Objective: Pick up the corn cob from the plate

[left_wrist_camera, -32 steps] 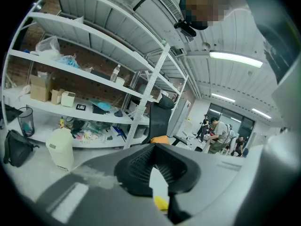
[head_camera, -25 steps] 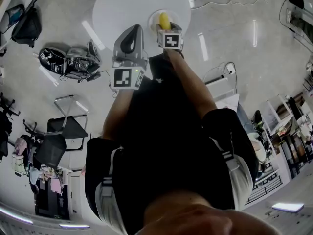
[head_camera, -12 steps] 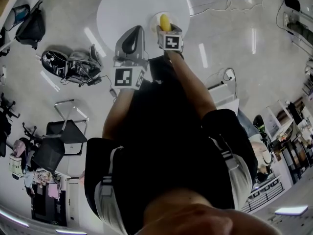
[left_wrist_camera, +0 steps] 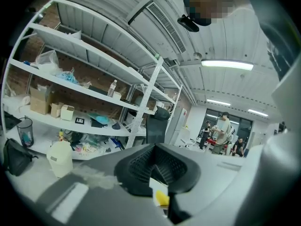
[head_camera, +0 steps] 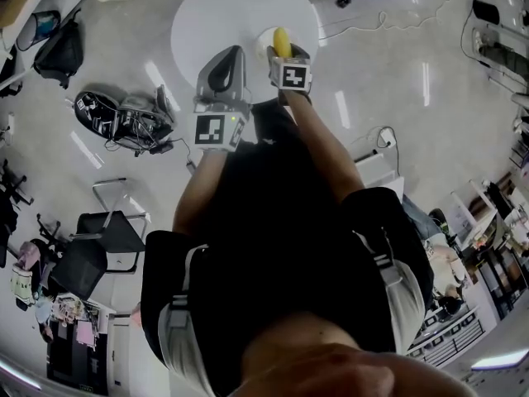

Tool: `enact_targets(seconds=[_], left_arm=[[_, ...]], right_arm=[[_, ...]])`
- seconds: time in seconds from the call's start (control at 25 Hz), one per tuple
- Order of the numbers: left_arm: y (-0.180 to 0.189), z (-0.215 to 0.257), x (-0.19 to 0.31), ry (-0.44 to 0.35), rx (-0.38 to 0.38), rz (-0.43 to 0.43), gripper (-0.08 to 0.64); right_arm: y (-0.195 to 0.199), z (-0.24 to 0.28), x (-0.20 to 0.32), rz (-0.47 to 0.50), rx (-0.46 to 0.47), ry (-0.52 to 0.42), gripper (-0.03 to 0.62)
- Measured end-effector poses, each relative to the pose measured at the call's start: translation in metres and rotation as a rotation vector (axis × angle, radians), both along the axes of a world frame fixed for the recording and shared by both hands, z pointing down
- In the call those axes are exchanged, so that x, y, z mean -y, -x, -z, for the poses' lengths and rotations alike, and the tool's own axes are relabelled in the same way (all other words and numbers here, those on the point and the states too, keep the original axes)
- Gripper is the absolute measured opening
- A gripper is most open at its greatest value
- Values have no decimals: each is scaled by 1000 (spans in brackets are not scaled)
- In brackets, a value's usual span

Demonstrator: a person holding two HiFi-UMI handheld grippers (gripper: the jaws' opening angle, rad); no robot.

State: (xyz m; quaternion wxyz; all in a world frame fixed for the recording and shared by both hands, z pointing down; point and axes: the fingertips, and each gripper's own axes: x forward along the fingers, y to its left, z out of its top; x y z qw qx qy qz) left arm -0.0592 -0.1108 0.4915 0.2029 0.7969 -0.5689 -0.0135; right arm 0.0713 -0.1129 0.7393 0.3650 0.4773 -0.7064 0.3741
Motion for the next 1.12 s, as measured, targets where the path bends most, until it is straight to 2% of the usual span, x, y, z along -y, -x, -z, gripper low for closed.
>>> enact_targets(seconds=[0.16, 0.36, 1.12], left_arm=[[1, 9, -6, -19, -5, -3, 0], [-1, 19, -12, -50, 0, -24, 0], [14, 63, -21, -125, -10, -22, 0]], right_arm=[[8, 21, 0, -8, 39, -34, 252], [3, 37, 1, -3, 20, -83, 252], [14, 126, 14, 18, 57, -295, 252]])
